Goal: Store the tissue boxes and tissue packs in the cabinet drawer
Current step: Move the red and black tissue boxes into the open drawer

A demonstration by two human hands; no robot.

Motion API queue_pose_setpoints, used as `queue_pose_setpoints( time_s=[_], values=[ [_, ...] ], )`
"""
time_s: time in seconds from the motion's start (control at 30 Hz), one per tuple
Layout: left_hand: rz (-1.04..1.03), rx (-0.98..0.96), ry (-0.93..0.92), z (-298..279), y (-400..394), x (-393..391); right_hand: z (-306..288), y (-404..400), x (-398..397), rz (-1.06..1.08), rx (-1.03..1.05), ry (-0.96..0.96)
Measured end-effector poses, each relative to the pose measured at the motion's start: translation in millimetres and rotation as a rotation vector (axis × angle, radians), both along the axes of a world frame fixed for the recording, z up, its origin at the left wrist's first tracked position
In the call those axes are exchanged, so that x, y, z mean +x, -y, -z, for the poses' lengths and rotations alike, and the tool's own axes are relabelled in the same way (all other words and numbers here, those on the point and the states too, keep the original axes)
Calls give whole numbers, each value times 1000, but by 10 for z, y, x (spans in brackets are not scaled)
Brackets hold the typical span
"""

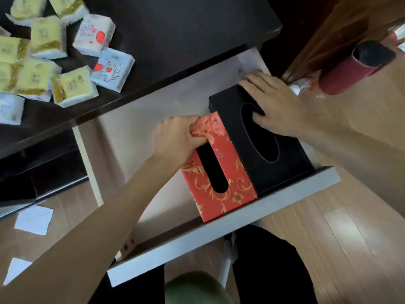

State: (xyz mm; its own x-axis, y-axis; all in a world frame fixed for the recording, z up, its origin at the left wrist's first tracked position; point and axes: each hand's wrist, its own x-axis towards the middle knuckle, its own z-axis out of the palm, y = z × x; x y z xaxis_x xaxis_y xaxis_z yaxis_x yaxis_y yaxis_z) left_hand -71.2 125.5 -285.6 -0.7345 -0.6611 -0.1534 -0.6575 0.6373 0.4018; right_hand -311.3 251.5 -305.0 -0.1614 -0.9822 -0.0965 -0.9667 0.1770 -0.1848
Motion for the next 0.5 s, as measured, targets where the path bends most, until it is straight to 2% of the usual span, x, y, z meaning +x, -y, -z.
queue_pose_setpoints(
  time_s=[0.2,0.5],
  values=[
    [131,-85,-5,60,62,19,11,31,18,-14,-4,3],
    [195,-257,-81,144,83,18,-18,65,93,73,8,-12]
  ],
)
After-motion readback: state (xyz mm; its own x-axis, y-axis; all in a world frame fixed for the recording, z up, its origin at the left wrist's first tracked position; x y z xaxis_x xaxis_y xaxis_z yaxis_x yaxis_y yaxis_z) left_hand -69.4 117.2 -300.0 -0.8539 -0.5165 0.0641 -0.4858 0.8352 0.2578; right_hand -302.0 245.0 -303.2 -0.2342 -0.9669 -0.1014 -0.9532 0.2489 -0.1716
